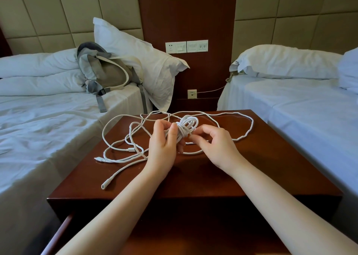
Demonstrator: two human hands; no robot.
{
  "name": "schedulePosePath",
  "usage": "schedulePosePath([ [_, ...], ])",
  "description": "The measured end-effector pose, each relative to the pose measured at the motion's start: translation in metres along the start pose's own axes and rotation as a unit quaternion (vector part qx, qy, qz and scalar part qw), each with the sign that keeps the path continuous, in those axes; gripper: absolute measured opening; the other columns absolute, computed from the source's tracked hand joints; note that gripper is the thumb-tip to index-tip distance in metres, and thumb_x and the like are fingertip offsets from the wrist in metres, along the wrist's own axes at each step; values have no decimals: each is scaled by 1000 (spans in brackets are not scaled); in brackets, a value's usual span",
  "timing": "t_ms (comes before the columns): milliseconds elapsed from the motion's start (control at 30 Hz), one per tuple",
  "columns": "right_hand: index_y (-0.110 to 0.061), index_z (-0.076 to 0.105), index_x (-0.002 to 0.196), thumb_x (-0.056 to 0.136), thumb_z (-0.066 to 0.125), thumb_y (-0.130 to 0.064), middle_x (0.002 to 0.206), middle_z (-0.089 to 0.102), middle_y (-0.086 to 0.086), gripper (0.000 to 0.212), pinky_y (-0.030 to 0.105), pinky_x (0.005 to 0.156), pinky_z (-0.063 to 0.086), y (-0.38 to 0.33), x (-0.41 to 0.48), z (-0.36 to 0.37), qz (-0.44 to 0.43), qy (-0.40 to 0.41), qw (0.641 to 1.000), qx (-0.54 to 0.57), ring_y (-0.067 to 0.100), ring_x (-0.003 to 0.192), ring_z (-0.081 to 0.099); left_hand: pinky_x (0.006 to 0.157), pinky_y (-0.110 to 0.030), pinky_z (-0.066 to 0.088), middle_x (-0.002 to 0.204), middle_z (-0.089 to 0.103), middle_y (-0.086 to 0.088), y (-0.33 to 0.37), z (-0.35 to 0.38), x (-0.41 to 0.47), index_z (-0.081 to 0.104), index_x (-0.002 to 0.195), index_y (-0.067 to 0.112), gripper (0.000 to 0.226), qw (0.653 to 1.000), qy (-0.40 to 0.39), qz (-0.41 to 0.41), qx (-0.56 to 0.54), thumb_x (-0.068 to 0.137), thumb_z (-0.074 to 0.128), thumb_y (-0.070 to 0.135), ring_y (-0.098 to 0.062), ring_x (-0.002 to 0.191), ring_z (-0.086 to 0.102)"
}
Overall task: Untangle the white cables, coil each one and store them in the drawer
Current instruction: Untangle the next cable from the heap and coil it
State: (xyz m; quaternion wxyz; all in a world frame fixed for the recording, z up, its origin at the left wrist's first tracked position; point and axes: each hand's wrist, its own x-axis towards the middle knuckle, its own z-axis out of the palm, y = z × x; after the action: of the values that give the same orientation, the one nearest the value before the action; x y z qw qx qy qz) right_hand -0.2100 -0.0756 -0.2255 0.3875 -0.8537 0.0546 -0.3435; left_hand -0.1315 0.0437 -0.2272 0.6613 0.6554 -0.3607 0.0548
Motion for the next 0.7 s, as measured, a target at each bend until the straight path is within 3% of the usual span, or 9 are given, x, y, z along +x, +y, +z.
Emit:
schedulePosePath([
  [100,-22,67,91,88,65,-24,84,64,-17,4,4,70,42,-1,-1,-1,-1,-2,1000,20,-7,87,56,43,-22,39,58,58,-8,2,-1,3,43,86,8,18,993,-31,-58,-94,100,37,17,-14,41,46],
  [233,-20,54,97,83,69,-31,86,62,-11,24,3,68,42,-3,-2,-3,31,21,998,51,0,82,58,35,-18,29,47,50,-5,3,-6,6,44,81,8,27,972,-78,-126,-185,102,33,20,-11,33,34],
  [367,-28,46,110,83,68,-33,99,66,-8,35,6,73,45,-4,-2,-5,62,-24,991,115,1,89,62,32,-18,25,47,47,-6,4,-9,6,45,83,6,26,953,-128,-170,-218,101,35,23,-11,31,31],
  [567,-21,66,102,88,59,-42,90,70,-4,26,29,78,51,2,0,-8,67,-24,996,63,11,86,63,45,-23,34,55,54,-2,-4,-4,7,53,84,13,31,963,-139,-197,-116,101,35,32,-14,43,41],
  [667,-19,68,97,88,59,-44,80,68,-5,28,29,73,51,3,3,-11,102,-8,992,68,10,78,61,56,-27,40,81,57,-3,-4,-2,2,50,107,15,23,977,-146,-152,-40,95,47,35,-12,58,51],
  [700,-18,69,95,88,59,-44,73,65,-7,29,27,69,50,4,3,-12,111,-5,991,72,8,72,59,58,-26,43,89,56,-4,-5,-2,1,46,116,17,30,979,-156,-129,-10,92,54,33,-11,63,54],
])
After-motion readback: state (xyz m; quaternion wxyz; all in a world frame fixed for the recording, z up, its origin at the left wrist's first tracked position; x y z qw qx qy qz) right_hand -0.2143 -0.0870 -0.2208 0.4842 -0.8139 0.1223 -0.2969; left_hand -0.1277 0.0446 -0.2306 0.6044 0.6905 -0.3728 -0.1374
